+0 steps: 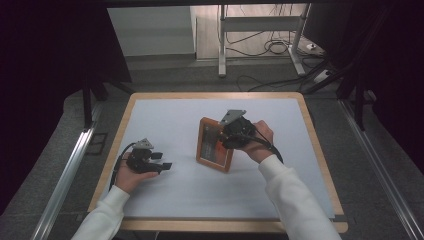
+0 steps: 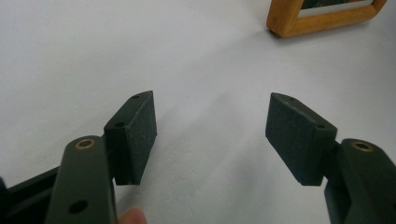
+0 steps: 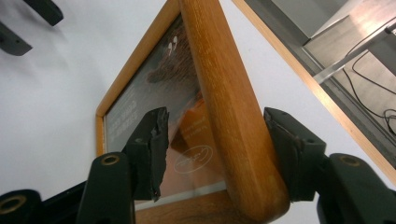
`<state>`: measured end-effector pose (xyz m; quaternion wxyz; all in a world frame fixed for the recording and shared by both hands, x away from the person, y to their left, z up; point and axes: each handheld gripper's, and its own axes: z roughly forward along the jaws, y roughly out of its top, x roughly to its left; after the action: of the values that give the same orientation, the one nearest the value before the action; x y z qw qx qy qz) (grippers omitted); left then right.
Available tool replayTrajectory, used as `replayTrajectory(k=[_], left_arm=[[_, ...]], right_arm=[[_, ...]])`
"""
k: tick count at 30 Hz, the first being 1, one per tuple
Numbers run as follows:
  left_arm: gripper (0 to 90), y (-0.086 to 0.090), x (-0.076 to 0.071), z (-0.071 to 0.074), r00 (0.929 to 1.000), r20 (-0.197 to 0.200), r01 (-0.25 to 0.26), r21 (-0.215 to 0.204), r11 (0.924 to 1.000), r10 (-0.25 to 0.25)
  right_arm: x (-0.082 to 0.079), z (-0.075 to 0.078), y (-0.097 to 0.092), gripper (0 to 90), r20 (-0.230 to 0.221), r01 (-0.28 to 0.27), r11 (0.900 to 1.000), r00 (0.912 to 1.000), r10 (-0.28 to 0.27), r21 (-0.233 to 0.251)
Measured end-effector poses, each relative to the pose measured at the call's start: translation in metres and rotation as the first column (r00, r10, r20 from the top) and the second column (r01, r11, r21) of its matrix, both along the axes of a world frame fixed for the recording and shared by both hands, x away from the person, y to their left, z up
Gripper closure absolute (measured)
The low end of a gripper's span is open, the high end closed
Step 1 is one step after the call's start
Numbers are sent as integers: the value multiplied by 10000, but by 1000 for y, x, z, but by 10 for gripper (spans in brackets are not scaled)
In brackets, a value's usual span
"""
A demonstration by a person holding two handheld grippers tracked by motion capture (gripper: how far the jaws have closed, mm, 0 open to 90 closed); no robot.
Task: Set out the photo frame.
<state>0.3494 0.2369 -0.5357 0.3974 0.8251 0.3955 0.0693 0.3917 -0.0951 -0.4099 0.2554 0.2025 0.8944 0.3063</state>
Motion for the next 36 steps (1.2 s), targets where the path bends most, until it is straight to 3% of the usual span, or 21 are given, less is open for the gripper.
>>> replayTrajectory(k=[9, 16, 27, 36], left_arm=[[328, -1, 0, 0, 10000, 4, 75, 66, 10000, -75], [326, -2, -1, 1, 9998, 114, 138, 176, 9997, -140], [325, -4, -3, 2, 9998, 151, 119, 243, 9996, -123], [325, -7, -7, 4, 9990, 449, 36, 239, 9997, -47]], right_arm=[[2, -1, -3, 327, 61, 411, 9985, 9991, -413, 366], [-5, 2, -9, 249, 396, 691, 9950, 9966, -721, 717], [-29, -8, -48, 227, -183, 1411, 9698, 9899, -1403, 1987], [-51, -40, -68, 238, -741, 1767, 9482, 9839, -1627, 2640]])
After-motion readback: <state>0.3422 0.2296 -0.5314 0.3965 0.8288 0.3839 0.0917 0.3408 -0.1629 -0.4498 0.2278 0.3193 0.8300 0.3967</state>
